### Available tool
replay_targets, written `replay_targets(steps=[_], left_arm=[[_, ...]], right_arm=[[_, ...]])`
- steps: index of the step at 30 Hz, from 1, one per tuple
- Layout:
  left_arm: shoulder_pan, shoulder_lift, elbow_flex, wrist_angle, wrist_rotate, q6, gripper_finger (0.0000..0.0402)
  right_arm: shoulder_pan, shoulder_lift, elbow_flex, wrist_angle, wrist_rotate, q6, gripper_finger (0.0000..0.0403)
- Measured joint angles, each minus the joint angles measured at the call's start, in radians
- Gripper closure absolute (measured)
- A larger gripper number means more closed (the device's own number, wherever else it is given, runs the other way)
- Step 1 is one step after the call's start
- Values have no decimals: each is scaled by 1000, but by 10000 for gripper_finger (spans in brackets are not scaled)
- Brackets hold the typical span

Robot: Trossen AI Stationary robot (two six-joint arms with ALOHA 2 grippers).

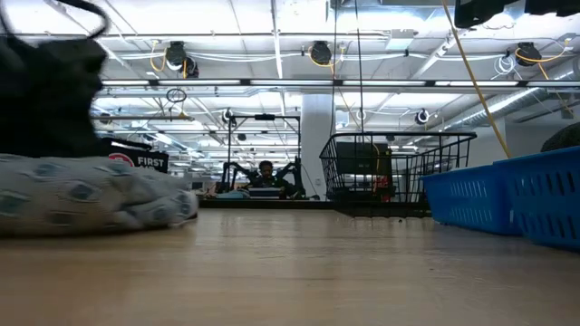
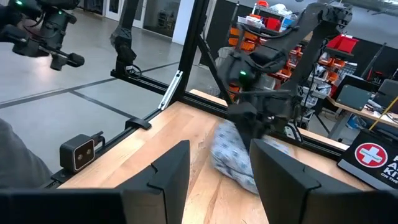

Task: Pick & Place Medicine items
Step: Put the blue patient gown into the wire basket

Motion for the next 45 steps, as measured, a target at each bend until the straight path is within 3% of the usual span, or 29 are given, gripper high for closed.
replay_targets(steps=[6,13,17,21,24,28,32,35,40,45], left_arm=[[181,0,0,39,1,199,231],[314,0,0,156,-21,450,231],[367,-3,6,267,96,606,231],[374,-23,88,258,163,769,231],[345,-21,197,184,196,942,231],[320,-23,373,100,276,1035,223],[256,7,574,-148,202,1060,232],[193,90,747,-415,127,1058,253],[124,294,1008,-656,100,1127,286],[100,471,1108,-798,182,1205,315]], right_arm=[[0,0,0,0,0,25,248],[0,0,0,0,0,63,248],[0,0,0,0,0,63,248],[0,0,0,0,0,61,248],[0,0,0,0,0,59,248],[0,0,0,0,0,57,248],[0,0,0,0,0,56,248],[0,0,0,0,0,56,248],[0,0,0,0,0,56,248],[-6,0,0,0,0,57,248]])
